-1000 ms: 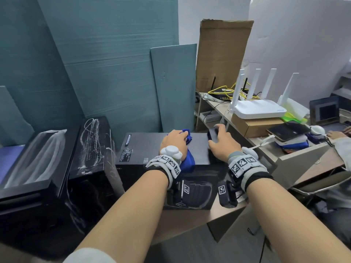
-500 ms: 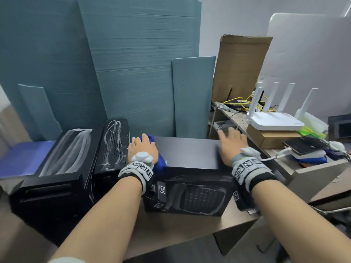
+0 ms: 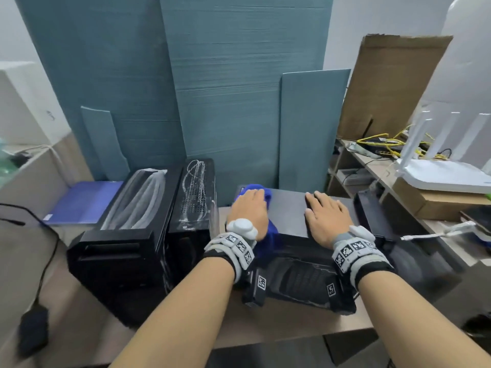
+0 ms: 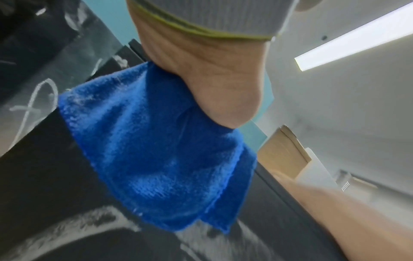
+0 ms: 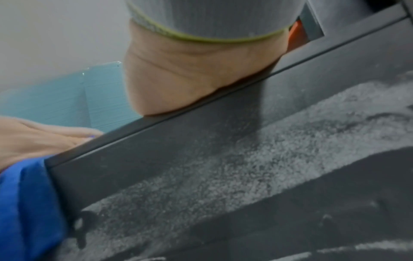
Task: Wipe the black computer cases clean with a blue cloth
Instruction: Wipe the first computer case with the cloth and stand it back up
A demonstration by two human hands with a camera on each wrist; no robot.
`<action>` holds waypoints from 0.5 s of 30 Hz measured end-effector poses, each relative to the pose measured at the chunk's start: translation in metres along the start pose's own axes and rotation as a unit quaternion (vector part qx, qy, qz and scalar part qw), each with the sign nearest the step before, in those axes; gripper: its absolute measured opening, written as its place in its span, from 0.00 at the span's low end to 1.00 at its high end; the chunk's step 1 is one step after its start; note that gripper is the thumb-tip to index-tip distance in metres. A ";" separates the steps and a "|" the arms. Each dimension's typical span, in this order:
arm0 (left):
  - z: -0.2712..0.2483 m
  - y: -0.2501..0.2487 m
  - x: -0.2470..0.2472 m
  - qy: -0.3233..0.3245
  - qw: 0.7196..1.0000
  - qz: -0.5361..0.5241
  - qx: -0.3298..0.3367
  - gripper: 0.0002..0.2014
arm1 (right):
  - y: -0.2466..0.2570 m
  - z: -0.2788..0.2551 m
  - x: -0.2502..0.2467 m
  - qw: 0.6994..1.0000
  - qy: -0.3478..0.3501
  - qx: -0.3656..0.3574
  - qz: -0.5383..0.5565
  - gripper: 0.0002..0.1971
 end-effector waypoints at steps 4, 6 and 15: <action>0.002 0.025 -0.005 -0.044 0.993 0.012 -0.109 0.12 | 0.001 -0.007 -0.002 1.000 0.006 0.003 0.008 0.27; -0.004 0.022 -0.008 -0.059 0.981 0.046 -0.181 0.11 | 0.002 -0.007 -0.005 1.000 0.000 0.003 0.009 0.27; -0.002 0.017 -0.009 -0.016 0.989 0.087 -0.117 0.14 | 0.010 -0.009 -0.007 1.000 -0.011 -0.008 -0.011 0.25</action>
Point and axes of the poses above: each hand's wrist, its own z-axis towards the middle knuckle, its own x-axis out of the palm, y = z × x, the point moved 8 cm from there along z, towards the middle knuckle, and after that the axes turned 4 degrees about -y, right-handed, at the moved point
